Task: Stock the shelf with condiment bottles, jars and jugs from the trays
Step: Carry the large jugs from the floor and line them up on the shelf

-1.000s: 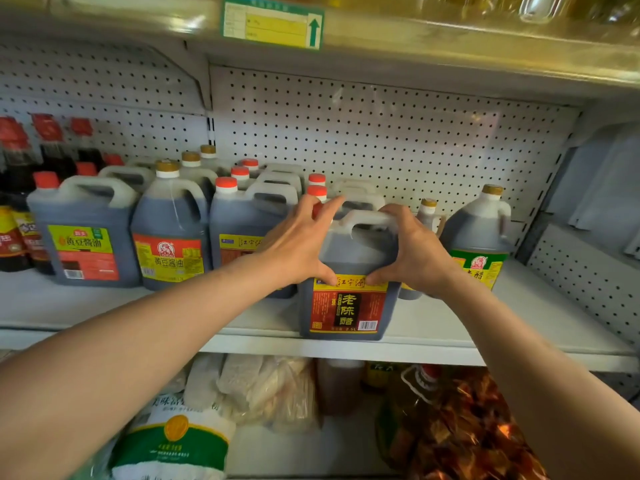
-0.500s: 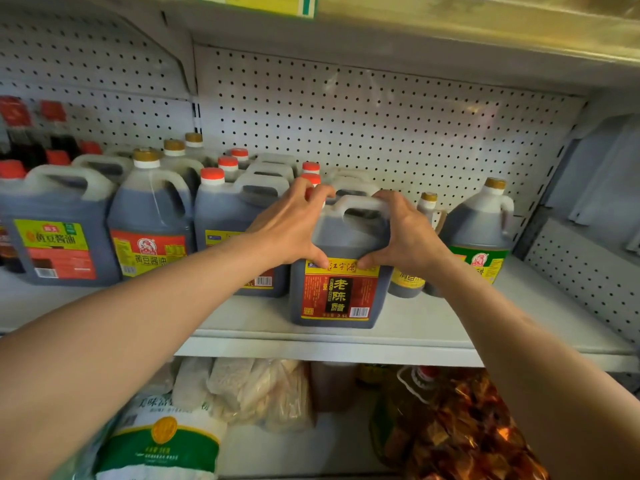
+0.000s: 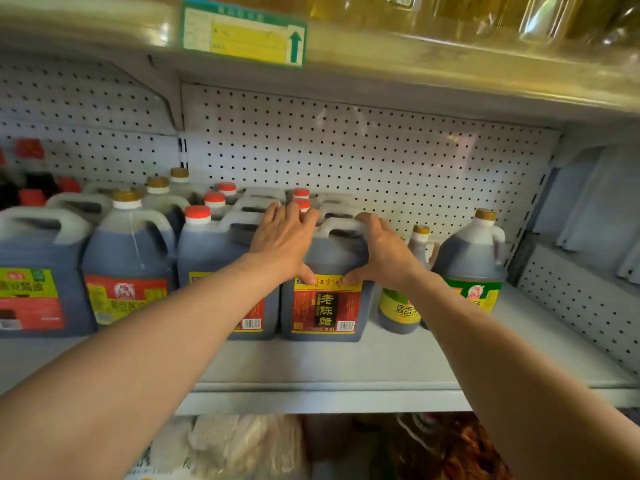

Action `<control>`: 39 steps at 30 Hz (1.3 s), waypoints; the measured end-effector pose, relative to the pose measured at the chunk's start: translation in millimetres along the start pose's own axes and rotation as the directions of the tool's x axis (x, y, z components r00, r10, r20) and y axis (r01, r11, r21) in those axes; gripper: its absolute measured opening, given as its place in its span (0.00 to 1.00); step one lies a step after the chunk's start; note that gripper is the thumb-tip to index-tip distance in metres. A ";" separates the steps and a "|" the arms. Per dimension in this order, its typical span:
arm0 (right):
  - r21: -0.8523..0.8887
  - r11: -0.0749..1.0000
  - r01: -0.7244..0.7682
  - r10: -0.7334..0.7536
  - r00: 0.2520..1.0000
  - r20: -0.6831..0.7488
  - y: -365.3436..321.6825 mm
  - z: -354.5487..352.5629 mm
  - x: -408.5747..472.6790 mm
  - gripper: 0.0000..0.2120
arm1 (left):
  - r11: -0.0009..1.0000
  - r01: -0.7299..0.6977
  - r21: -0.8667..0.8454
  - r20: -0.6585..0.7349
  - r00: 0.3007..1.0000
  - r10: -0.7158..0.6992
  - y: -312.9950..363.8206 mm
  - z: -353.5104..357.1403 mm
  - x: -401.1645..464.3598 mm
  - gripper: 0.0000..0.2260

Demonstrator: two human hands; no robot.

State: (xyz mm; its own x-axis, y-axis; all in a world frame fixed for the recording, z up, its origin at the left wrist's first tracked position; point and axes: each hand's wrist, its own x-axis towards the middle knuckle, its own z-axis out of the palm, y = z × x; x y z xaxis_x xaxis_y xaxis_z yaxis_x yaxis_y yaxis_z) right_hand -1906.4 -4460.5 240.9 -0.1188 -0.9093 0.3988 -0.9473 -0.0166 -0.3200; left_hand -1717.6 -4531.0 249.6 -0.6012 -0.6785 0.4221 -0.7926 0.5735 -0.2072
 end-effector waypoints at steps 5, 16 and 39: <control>-0.003 1.000 -0.003 0.003 1.000 0.004 3.1 0.0 6.4 0.56 | 1.000 0.004 0.015 -0.002 1.000 -0.004 -2.9 5.9 9.1 0.51; 0.448 0.854 -0.262 0.257 0.964 0.074 -8.7 -16.6 39.6 0.39 | 0.861 0.259 -0.438 0.151 0.965 -0.214 -77.1 -29.6 37.8 0.31; 0.389 0.724 -0.570 0.472 0.820 0.323 -13.5 -27.6 104.3 0.48 | 0.887 0.267 -0.376 0.348 0.928 -0.132 -64.7 -6.7 57.3 0.38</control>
State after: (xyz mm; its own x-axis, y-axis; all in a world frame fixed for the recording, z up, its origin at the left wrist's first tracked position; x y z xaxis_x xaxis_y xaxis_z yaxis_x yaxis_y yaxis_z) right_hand -1914.2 -4543.7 310.5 -0.4487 -0.8879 -0.1019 -0.5020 0.3447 -0.7932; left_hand -1700.0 -4603.9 293.2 -0.4891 -0.8651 0.1115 -0.8257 0.5004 0.2606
